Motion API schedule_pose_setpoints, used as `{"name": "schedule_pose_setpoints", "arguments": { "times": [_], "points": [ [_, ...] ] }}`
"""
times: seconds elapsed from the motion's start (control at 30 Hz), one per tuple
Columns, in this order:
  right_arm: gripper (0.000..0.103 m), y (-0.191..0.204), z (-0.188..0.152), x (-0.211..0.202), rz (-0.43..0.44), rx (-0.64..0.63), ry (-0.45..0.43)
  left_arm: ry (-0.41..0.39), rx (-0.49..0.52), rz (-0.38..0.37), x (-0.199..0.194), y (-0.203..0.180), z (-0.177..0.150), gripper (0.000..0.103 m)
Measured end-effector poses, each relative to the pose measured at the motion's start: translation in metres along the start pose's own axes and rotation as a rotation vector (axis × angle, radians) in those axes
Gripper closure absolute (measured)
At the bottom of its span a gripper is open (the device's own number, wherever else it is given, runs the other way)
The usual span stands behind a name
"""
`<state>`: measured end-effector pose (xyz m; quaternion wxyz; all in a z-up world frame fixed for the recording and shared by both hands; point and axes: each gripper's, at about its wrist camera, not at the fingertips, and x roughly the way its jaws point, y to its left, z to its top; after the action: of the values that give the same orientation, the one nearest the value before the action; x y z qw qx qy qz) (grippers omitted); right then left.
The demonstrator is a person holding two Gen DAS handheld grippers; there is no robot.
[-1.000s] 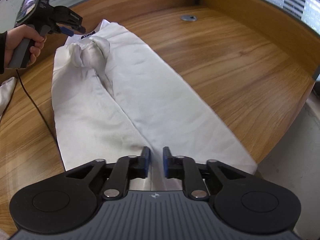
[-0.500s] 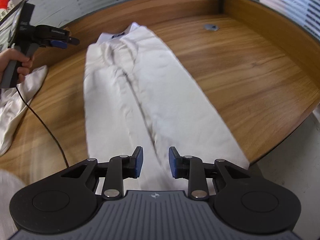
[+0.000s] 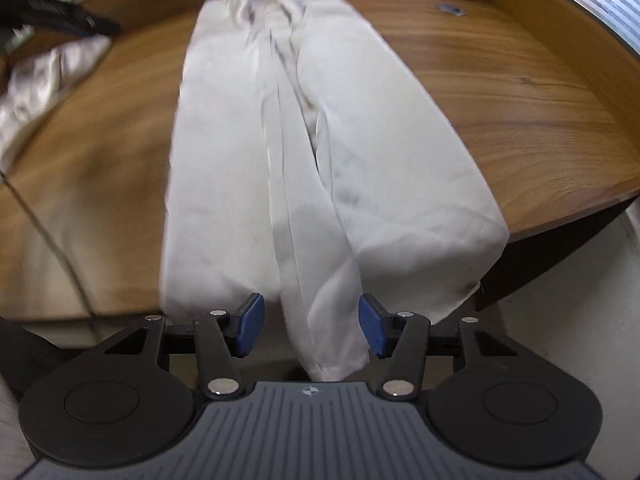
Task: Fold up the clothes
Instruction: 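Lift the hem with the right gripper and fold the shirt lengthwise over itself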
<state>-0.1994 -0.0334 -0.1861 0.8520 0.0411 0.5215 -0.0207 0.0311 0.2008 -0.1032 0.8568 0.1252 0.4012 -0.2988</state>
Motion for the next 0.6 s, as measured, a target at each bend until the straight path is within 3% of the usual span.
{"name": "schedule_pose_setpoints", "arguments": {
  "times": [0.07, 0.1, 0.13, 0.23, 0.37, 0.5, 0.6],
  "points": [
    [0.061, 0.001, -0.003, 0.004, -0.014, -0.031, 0.015, -0.005, 0.019, -0.018, -0.009, -0.009, -0.009, 0.043],
    [0.087, -0.001, -0.004, 0.004, -0.009, -0.032, 0.029, -0.008, 0.035, -0.027, -0.013, -0.013, -0.015, 0.043],
    [0.099, -0.003, -0.005, 0.003, 0.002, -0.028, 0.039, -0.008, 0.051, -0.030, -0.016, -0.017, -0.020, 0.043],
    [0.099, -0.016, -0.005, -0.018, 0.089, 0.025, 0.016, -0.008, 0.080, -0.058, -0.023, -0.028, -0.035, 0.043],
    [0.099, -0.052, -0.006, -0.045, 0.272, 0.207, -0.025, -0.001, 0.101, -0.100, -0.025, -0.041, -0.053, 0.043],
    [0.099, -0.090, -0.006, -0.049, 0.420, 0.313, -0.050, -0.003, 0.082, -0.089, -0.029, -0.055, -0.064, 0.043],
    [0.098, -0.114, -0.005, -0.038, 0.536, 0.330, -0.016, -0.019, 0.031, -0.063, -0.038, -0.067, -0.070, 0.043]
  ]
}}
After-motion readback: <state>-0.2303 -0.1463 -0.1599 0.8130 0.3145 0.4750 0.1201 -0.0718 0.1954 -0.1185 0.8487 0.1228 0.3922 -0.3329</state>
